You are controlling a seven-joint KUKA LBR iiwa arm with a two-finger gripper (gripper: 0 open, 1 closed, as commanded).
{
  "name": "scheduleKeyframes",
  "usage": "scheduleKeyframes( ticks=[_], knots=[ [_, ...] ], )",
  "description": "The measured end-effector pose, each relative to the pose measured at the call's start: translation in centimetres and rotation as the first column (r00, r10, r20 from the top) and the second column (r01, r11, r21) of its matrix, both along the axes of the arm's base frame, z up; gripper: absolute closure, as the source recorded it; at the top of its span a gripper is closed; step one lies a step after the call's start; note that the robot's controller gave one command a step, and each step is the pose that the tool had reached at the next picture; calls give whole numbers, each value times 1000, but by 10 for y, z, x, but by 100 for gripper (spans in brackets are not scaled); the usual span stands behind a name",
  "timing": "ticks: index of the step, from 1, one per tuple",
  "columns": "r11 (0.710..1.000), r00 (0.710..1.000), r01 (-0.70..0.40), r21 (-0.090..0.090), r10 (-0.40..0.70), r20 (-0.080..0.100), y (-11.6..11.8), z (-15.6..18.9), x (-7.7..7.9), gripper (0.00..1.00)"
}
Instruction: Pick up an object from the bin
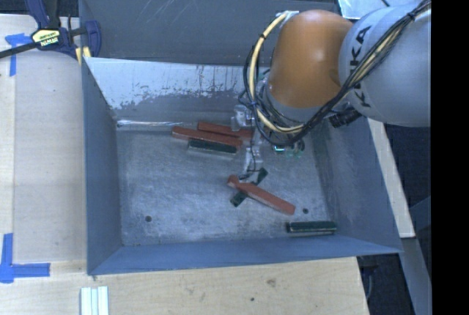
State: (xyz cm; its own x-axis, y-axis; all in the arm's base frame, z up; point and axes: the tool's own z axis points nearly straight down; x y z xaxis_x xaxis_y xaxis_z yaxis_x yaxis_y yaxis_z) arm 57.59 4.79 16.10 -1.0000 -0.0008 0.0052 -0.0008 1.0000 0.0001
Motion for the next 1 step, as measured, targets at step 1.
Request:
scheduleKeyframes(
  ticks=[1],
  knots=[
    [999,999,52,3,-52,14,-20,-91,22,0]
  ],
)
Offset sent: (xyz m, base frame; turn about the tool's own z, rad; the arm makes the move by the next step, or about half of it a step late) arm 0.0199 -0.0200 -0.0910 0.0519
